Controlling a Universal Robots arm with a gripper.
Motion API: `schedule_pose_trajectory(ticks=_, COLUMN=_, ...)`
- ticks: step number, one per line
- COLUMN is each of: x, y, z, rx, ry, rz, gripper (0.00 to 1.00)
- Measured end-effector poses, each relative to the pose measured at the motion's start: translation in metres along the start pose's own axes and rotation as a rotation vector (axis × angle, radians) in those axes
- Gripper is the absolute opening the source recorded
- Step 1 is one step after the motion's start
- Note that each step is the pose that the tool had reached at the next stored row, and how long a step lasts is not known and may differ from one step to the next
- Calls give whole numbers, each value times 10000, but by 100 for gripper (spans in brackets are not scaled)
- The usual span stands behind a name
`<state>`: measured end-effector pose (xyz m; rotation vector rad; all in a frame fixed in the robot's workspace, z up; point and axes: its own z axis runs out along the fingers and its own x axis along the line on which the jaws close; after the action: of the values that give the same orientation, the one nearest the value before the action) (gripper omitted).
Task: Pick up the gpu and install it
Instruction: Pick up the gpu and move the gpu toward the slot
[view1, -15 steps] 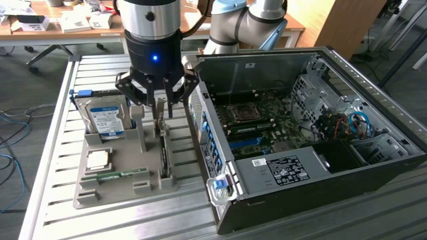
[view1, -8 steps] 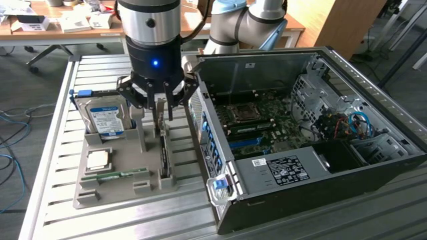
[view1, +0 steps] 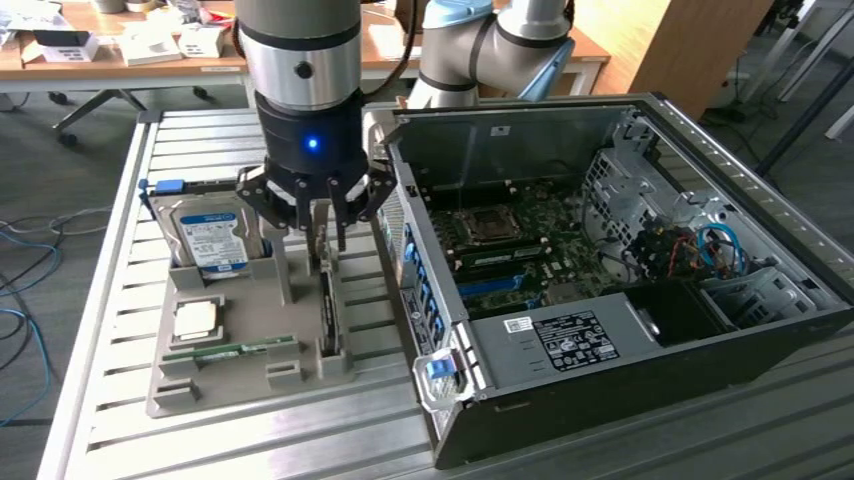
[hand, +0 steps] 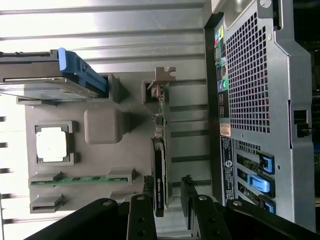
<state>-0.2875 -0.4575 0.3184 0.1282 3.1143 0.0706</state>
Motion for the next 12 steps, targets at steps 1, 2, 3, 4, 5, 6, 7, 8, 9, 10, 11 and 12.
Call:
schedule_pose_trajectory(ticks=1, x=0, y=-1, z=18, rx=0, ry=0, rz=0, gripper=36)
schedule_pose_trajectory(ticks=2, x=1, y=-2, z=36, rx=0, ry=0, rz=0, gripper=36)
schedule_pose_trajectory(ticks=3, x=1, y=-3, z=54, rx=0, ry=0, rz=0, gripper=36)
schedule_pose_trajectory(ticks=4, x=1, y=-3, z=72, rx=0, ry=0, rz=0, gripper=36)
schedule_pose_trajectory(ticks=5, x=2, y=-4, z=81, rx=-1, ry=-1, rz=0, gripper=36)
schedule_pose_trajectory(ticks=6, x=2, y=-4, z=81, rx=0, ry=0, rz=0, gripper=36)
schedule_pose_trajectory(ticks=7, x=2, y=-4, z=81, rx=0, ry=0, rz=0, gripper=36)
schedule_pose_trajectory(ticks=8, x=2, y=-4, z=81, rx=1, ry=0, rz=0, gripper=36)
schedule_pose_trajectory(ticks=9, x=2, y=-4, z=81, rx=1, ry=0, rz=0, gripper=36)
schedule_pose_trajectory(ticks=10, x=2, y=-4, z=81, rx=0, ry=0, rz=0, gripper=36)
schedule_pose_trajectory(ticks=11, x=2, y=-4, z=81, rx=0, ry=0, rz=0, gripper=37)
schedule_pose_trajectory(ticks=12, x=2, y=-4, z=81, rx=0, ry=0, rz=0, gripper=42)
